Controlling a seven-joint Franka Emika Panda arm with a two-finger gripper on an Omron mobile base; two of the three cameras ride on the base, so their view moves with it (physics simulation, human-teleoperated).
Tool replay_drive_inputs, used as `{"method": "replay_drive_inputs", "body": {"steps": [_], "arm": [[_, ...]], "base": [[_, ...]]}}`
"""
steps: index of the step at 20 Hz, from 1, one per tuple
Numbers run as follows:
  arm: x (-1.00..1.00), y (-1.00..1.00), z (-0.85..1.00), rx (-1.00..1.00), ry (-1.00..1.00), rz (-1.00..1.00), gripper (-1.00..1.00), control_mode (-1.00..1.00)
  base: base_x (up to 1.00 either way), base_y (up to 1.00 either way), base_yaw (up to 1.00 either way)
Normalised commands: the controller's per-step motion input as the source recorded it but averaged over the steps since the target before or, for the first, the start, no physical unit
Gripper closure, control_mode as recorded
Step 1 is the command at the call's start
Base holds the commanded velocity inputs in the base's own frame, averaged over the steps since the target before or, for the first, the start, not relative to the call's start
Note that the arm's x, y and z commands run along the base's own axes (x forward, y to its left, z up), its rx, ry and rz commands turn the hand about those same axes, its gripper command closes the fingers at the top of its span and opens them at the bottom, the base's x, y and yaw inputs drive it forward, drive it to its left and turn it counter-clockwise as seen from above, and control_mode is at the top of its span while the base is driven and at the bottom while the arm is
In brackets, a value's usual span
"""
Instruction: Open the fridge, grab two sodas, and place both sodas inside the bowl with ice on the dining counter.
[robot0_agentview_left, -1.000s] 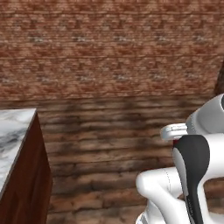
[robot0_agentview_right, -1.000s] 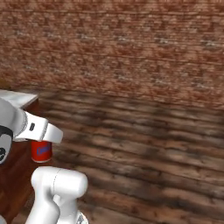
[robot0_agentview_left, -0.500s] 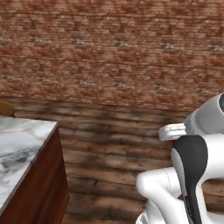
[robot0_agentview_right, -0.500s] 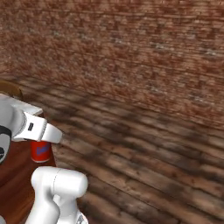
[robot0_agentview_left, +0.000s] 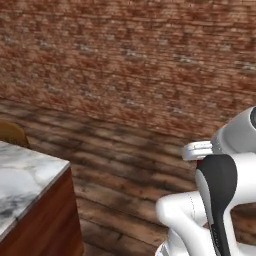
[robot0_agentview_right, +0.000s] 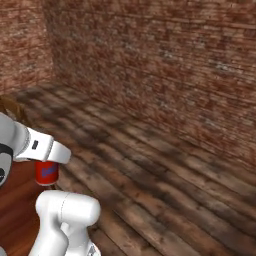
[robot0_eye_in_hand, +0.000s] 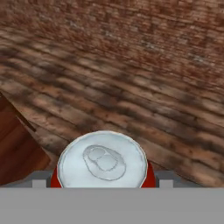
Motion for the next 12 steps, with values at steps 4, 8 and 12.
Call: {"method": "replay_drive_inputs", "body": {"steps": [4,8,12], "arm": [[0.0,0.0,0.0,0.0,0.0,0.0,1.0,1.0],[0.0,0.0,0.0,0.0,0.0,0.0,1.0,1.0],[0.0,0.0,0.0,0.0,0.0,0.0,1.0,1.0]], "base": [[0.96,-0.3,0.44],[0.94,-0.28,0.45],[0.9,-0.27,0.45]]}}
